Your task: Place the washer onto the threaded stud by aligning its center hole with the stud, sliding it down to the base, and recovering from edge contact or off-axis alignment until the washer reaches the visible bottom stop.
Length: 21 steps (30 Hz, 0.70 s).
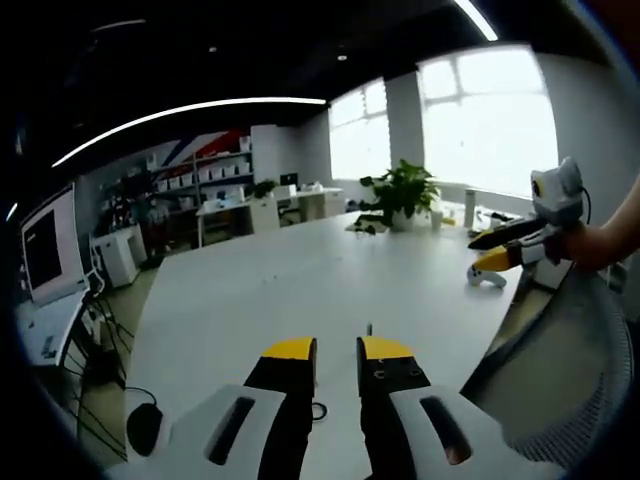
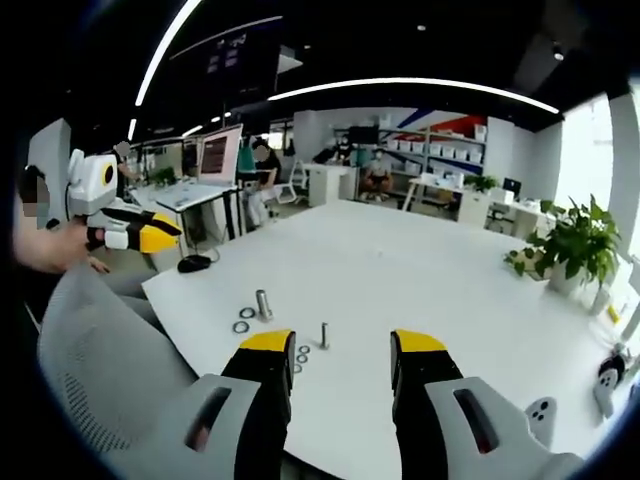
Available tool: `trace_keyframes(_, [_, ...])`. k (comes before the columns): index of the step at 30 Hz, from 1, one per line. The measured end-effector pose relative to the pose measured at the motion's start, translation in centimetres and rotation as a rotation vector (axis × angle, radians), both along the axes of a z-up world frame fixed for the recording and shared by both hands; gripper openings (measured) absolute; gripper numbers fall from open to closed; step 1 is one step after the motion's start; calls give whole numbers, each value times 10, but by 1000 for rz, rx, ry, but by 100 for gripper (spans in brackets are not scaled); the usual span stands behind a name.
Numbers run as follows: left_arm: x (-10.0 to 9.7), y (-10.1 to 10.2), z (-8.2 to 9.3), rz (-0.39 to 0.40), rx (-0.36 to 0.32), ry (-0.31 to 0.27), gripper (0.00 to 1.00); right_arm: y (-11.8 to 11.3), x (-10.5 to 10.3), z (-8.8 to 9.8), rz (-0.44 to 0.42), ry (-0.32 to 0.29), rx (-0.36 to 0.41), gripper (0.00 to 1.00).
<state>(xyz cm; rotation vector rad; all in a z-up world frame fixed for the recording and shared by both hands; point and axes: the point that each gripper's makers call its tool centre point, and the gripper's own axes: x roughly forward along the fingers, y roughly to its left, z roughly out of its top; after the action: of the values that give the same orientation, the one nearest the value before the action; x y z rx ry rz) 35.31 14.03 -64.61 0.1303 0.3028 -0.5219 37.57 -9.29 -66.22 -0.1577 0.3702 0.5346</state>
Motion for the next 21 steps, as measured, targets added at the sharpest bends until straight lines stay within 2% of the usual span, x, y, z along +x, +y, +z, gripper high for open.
trace_keyframes(6, [0, 2, -2, 3, 4, 5, 14, 2, -2, 3, 3, -12, 4, 40])
trace_keyframes(21, [2, 3, -2, 12, 14, 6, 15, -1, 0, -2, -6, 13, 1, 40])
